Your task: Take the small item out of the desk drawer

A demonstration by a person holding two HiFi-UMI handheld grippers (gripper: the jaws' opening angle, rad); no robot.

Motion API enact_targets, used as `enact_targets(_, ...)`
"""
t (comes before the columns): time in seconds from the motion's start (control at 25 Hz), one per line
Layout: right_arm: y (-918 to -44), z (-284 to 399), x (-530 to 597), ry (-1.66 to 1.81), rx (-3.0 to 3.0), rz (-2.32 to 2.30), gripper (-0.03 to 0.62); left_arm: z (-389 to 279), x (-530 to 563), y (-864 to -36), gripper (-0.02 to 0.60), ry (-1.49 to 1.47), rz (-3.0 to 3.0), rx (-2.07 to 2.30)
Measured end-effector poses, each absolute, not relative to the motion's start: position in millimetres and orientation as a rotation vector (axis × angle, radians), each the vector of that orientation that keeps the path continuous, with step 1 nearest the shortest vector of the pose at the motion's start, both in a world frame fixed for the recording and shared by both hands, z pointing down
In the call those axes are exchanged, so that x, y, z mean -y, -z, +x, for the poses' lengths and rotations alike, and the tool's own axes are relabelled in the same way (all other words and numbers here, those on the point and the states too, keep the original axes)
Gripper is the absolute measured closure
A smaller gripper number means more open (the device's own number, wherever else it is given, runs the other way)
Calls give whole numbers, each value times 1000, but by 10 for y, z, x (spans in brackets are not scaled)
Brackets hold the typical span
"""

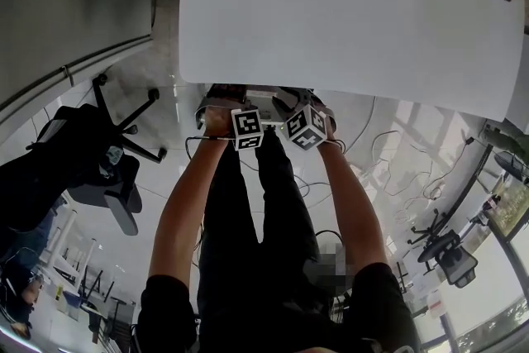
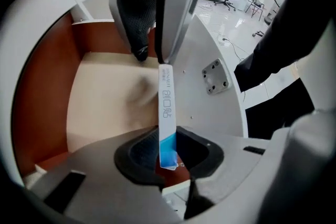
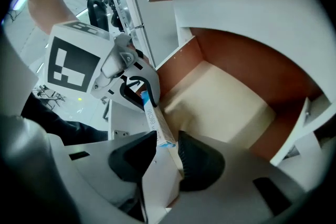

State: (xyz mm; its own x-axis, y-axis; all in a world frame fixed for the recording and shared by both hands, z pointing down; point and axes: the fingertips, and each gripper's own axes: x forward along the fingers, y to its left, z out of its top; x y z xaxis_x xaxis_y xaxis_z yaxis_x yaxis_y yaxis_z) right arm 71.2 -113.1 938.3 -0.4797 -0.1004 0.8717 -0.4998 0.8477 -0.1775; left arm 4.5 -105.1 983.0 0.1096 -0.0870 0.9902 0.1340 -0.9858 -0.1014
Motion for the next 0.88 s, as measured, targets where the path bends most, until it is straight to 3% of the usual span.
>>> enact_targets(0.36,-8256,915,1068,-508,2142,656,453,-189,1031,-8973,489,1977,-2318,-339)
enact_targets(0.64,-7059,1160,616,-571,2224,789,466,-236,321,-7871,489,1905,-2677,-878)
enact_targets(0.76,-6634,1265,520,-600,2268,871,480,-250,250,-7253,489,1677,-2873,-1251)
enact_targets(0.88,-6139,1325,751,-593,2355,993,489,-251,563,-6554,489,1256,-2978,-1549)
